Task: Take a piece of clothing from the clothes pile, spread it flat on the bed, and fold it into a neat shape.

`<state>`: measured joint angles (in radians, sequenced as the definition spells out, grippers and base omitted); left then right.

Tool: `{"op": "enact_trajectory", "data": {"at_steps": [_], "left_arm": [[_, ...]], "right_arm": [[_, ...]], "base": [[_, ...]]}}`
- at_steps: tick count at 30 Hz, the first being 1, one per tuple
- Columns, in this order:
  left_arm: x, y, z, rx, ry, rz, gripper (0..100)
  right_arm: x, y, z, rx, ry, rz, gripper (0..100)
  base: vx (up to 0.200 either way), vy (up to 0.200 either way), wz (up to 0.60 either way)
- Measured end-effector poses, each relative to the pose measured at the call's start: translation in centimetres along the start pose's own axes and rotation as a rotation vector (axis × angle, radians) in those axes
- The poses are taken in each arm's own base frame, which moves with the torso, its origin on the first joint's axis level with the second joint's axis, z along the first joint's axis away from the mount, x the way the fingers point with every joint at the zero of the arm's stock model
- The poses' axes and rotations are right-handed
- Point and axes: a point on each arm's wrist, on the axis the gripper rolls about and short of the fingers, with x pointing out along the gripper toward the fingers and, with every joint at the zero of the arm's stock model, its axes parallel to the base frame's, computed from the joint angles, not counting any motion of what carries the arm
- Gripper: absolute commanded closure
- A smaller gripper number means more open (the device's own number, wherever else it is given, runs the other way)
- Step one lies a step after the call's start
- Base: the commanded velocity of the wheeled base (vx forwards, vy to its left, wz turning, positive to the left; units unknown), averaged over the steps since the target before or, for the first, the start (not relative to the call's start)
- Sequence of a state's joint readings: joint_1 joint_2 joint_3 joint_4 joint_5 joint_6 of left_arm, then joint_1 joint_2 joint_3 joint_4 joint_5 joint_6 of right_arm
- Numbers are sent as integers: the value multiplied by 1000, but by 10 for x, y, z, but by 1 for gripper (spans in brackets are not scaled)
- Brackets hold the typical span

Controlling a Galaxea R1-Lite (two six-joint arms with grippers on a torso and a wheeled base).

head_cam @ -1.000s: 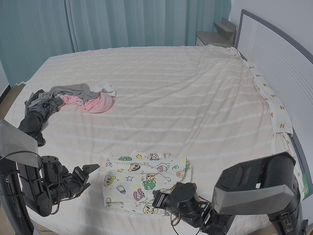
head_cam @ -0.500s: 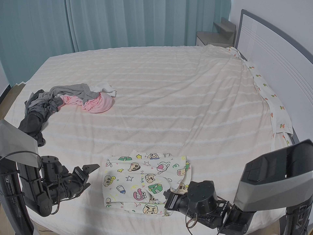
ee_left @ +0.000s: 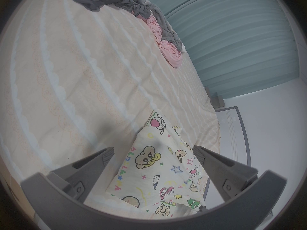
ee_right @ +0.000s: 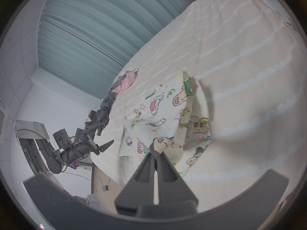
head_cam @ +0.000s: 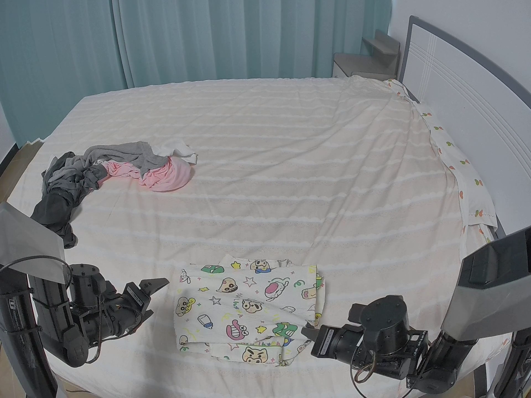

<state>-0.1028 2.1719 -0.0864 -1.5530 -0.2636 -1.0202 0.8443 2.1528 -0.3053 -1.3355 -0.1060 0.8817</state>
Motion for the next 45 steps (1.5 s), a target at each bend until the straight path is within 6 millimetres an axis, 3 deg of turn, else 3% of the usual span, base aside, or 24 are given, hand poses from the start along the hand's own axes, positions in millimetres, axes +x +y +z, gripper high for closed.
{"op": "enact_trajectory", "data": {"at_steps": [12,20,30,31,45], "left_arm": [[0,0,0,0,2,1,0],[0,1,-1,0,5,4,0],[1,1,-5,5,26,6,0],[1,1,-5,5,26,6,0],[1,2,-6,4,32,13,0]], "right_arm": [[-8,-24,3,-30,93,-75,100],[-2,-30,14,-10,60,-89,100],[1,-35,14,0,67,-77,100],[1,-35,14,0,65,-73,0],[8,-31,12,-9,34,-10,0]], "base": [[0,0,0],[0,0,0],[0,0,0],[0,0,0],[0,0,0]]}}
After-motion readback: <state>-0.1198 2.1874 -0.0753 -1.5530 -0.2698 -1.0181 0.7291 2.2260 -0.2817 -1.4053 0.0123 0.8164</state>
